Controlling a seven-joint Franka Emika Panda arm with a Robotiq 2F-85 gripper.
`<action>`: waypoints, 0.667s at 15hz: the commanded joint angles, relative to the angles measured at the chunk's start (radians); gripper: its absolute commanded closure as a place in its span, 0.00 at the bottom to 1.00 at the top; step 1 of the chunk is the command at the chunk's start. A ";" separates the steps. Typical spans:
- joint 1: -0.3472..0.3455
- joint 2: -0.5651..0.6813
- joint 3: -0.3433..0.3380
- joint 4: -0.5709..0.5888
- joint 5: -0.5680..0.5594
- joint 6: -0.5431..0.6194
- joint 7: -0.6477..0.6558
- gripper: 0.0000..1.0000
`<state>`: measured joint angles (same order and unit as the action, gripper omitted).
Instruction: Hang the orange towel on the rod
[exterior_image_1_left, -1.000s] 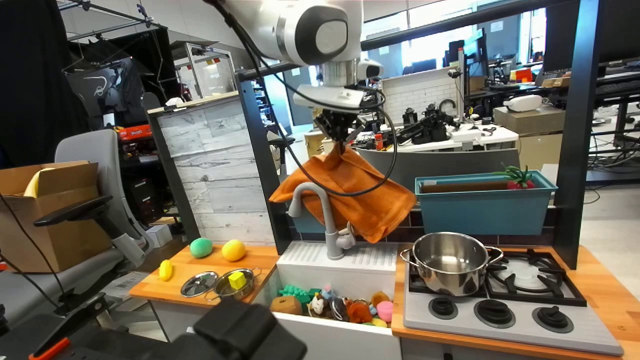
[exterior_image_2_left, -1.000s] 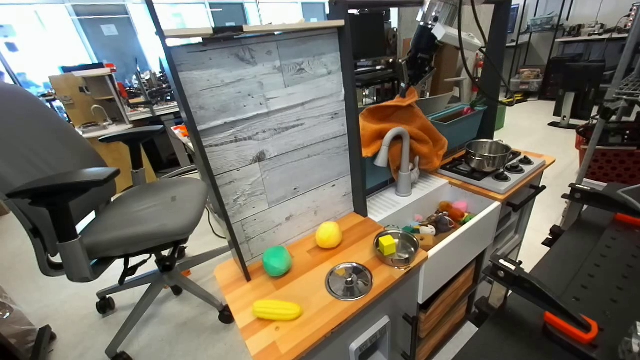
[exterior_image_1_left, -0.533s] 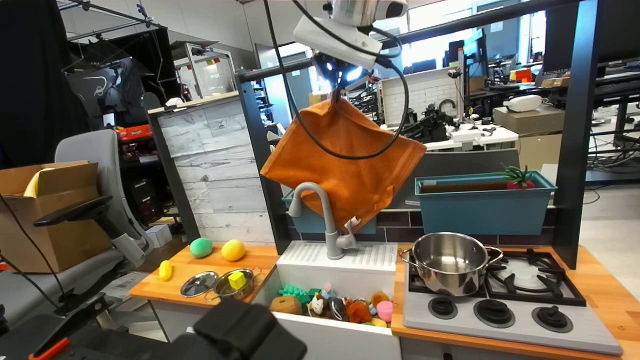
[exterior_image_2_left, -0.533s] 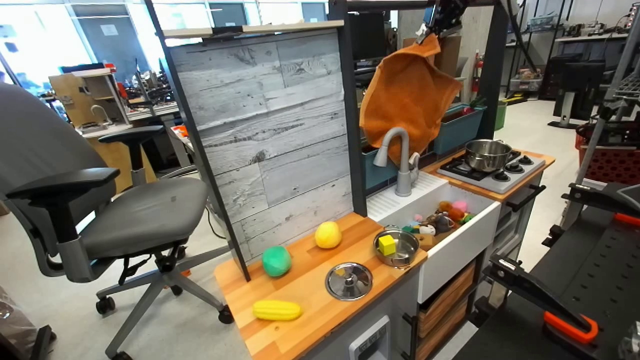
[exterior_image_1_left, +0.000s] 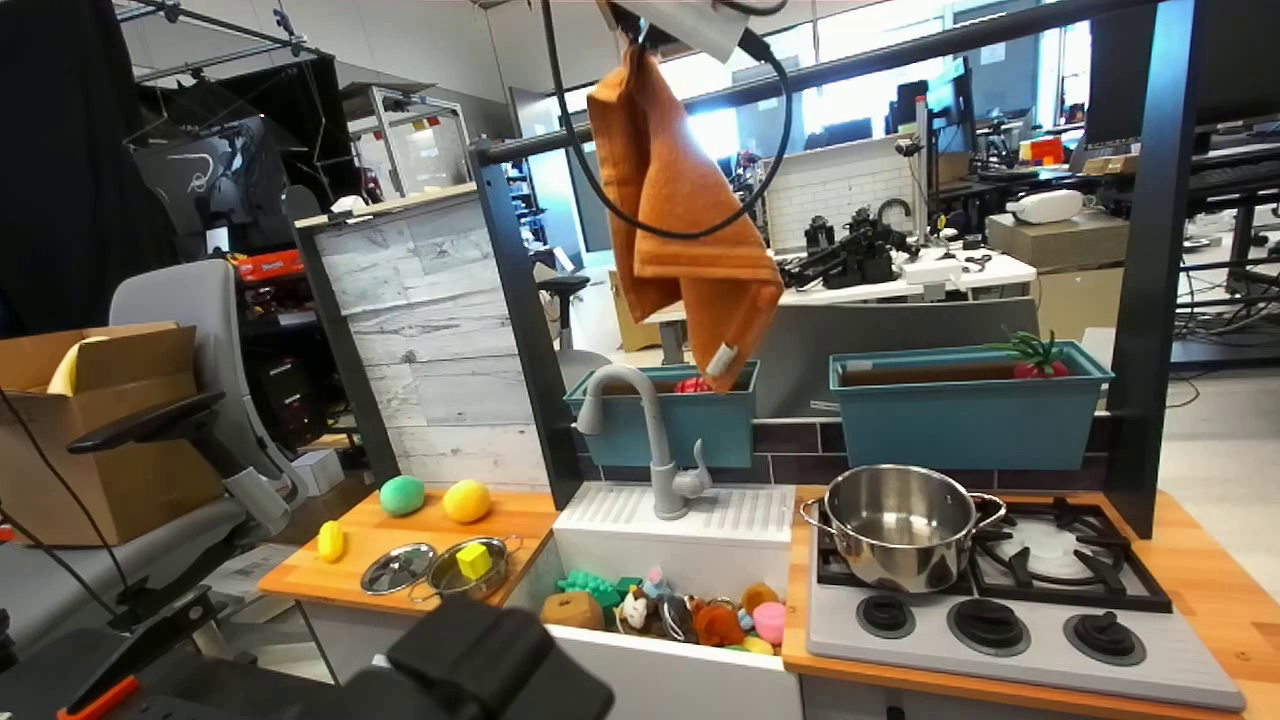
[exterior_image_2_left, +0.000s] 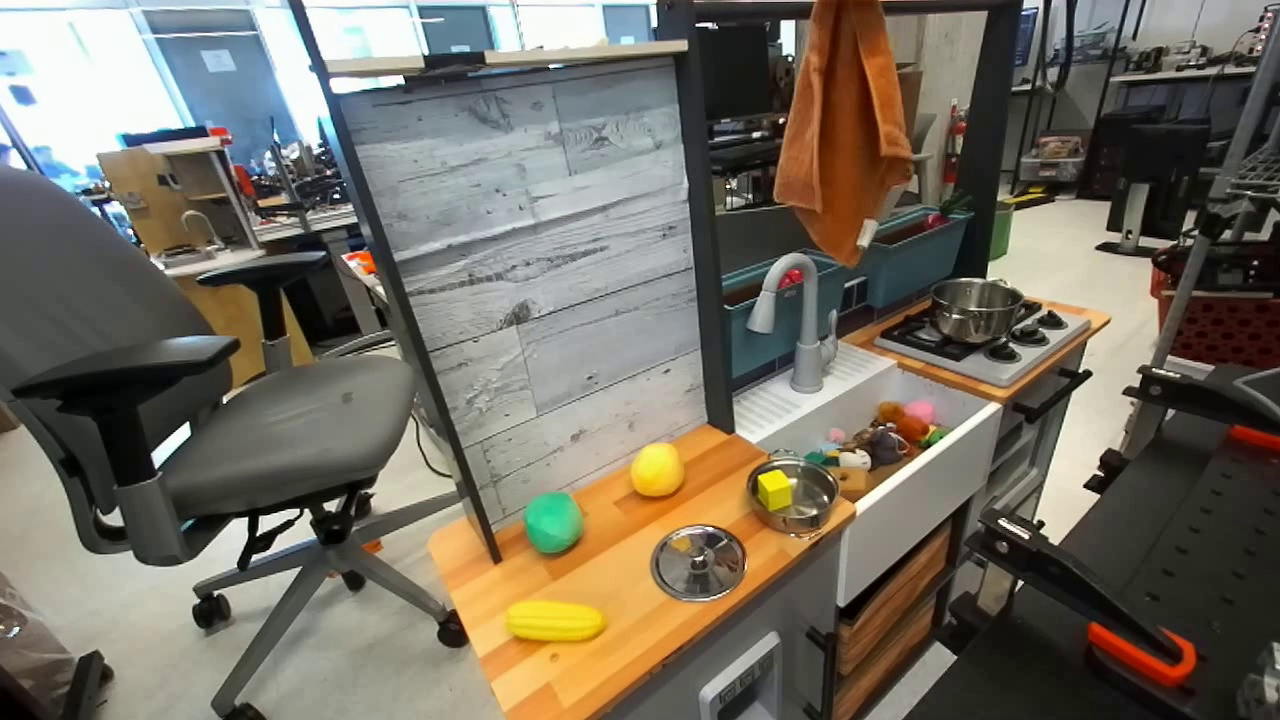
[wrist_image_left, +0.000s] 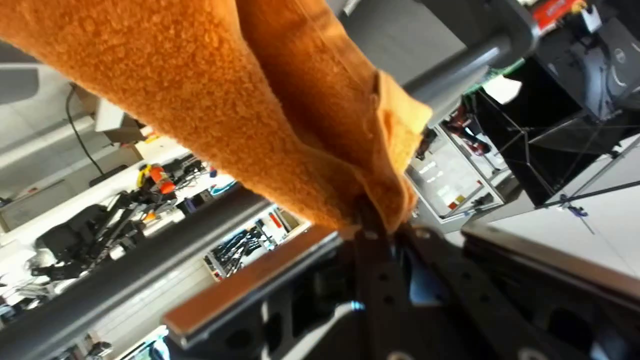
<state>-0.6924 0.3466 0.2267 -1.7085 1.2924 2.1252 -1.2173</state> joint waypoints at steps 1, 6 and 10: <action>0.103 -0.083 -0.134 0.018 0.234 -0.086 -0.011 0.99; 0.251 -0.099 -0.279 0.155 0.531 -0.057 0.033 0.99; 0.270 -0.021 -0.275 0.388 0.724 0.043 0.098 0.99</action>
<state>-0.4266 0.2476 -0.0627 -1.5102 1.9064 2.0879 -1.1830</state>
